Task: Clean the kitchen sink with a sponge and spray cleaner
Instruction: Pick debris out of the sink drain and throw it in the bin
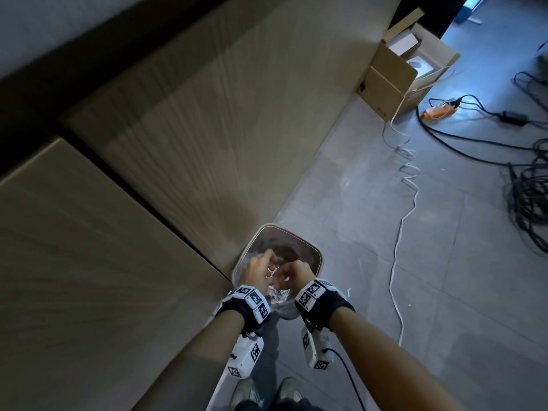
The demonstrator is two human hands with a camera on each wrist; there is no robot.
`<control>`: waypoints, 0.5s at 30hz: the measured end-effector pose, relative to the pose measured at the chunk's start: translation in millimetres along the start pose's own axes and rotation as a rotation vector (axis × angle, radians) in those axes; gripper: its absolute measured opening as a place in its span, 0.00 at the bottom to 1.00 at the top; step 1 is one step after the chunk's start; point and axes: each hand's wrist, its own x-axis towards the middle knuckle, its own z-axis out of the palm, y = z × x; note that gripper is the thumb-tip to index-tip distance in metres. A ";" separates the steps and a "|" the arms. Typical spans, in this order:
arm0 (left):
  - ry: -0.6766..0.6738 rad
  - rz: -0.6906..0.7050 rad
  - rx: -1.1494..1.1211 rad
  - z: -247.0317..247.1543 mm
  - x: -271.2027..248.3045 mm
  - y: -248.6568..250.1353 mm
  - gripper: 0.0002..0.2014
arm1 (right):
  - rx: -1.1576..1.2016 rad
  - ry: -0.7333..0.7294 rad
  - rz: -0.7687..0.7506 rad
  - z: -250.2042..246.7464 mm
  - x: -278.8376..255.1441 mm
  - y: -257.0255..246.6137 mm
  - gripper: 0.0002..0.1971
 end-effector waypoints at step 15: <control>-0.081 -0.052 0.198 -38.1 -41.9 43.0 0.18 | -0.279 0.082 0.142 -36.9 -64.3 -28.4 0.24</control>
